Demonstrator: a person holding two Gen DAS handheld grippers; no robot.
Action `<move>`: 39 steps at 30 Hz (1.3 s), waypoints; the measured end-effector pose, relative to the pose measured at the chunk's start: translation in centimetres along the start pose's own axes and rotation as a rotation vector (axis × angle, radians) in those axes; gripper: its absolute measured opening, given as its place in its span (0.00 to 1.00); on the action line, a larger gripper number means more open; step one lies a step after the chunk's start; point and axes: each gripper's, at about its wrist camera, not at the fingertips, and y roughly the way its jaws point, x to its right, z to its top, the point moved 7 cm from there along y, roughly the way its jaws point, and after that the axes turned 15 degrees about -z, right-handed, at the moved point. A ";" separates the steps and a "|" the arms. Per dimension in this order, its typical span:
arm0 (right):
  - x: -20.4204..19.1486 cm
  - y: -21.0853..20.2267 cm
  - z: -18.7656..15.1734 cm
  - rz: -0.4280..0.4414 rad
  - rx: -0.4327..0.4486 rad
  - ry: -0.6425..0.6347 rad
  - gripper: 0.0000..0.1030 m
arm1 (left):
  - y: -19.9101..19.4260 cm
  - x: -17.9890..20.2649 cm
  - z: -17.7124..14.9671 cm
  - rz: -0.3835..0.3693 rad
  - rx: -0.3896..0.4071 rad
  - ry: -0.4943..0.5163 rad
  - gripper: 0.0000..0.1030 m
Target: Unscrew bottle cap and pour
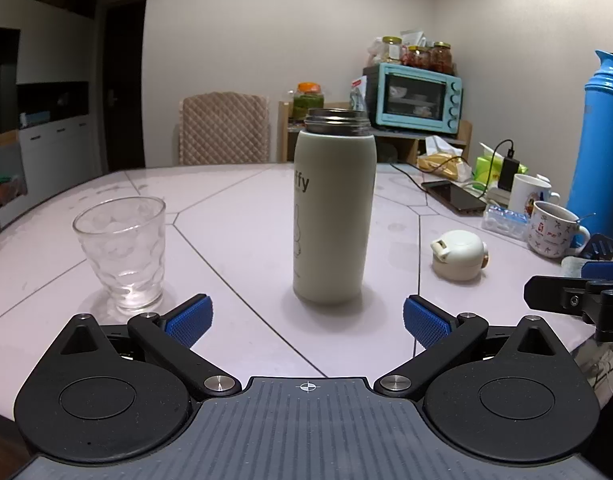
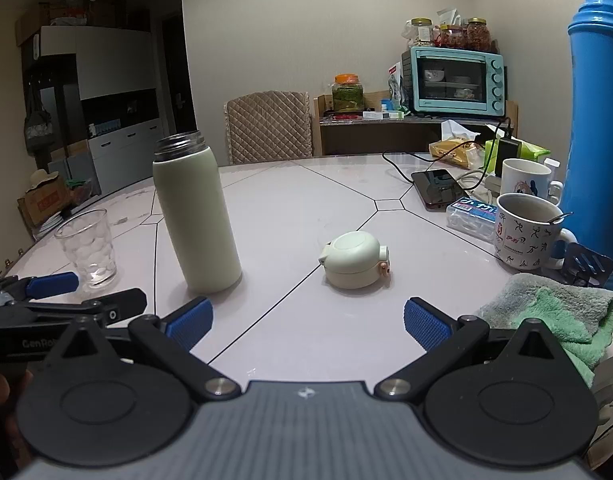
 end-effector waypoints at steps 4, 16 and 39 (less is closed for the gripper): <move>0.1 0.0 0.0 0.001 0.001 0.005 1.00 | 0.0 0.1 0.0 -0.002 0.001 -0.002 1.00; 0.2 0.0 0.0 -0.002 0.003 0.006 1.00 | -0.2 0.1 0.0 -0.001 0.002 0.004 1.00; 0.1 0.0 0.1 -0.001 0.002 0.006 1.00 | -0.1 0.1 0.1 0.000 0.001 0.002 1.00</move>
